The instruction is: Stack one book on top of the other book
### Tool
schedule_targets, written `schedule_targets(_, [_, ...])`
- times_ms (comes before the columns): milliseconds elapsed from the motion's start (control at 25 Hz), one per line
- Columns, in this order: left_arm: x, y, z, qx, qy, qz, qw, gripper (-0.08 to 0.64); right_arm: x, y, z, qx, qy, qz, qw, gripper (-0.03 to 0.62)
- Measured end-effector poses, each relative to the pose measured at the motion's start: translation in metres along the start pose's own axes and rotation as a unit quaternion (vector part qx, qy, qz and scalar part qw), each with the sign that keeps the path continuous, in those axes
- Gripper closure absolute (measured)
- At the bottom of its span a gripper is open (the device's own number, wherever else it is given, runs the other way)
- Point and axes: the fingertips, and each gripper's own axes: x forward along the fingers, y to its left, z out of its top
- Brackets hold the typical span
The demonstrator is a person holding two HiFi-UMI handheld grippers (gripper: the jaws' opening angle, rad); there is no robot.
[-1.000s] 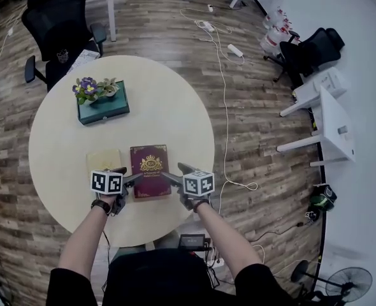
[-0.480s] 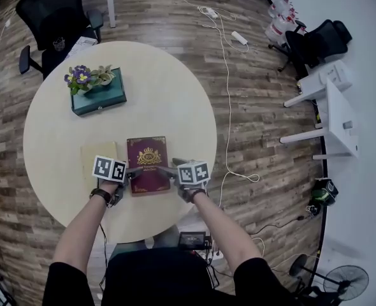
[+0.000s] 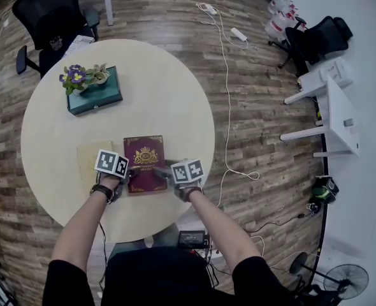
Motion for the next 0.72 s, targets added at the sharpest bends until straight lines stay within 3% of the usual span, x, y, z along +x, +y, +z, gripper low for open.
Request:
schedule_targets(360, [0.0008,0.0055,-0.0007,0.004,0.004,0.017,0.9998,0.329,-0.0009,-0.0035,-0.0016,-0.005,0.005,-0.018,1.000,0.449])
schedule_targets(520, [0.0002,0.0085,-0.0016,0.006,0.002,0.028,0.9996,0.387,-0.0028,-0.0060,-0.0026,-0.003,0.006,-0.020,1.000,0.453])
schedule_targets(720, [-0.0020,0.0080,-0.0025,0.005,-0.005,0.028,0.9996,0.396,-0.0065,-0.0029,0.0033,-0.007,0.001,-0.020,1.000,0.457])
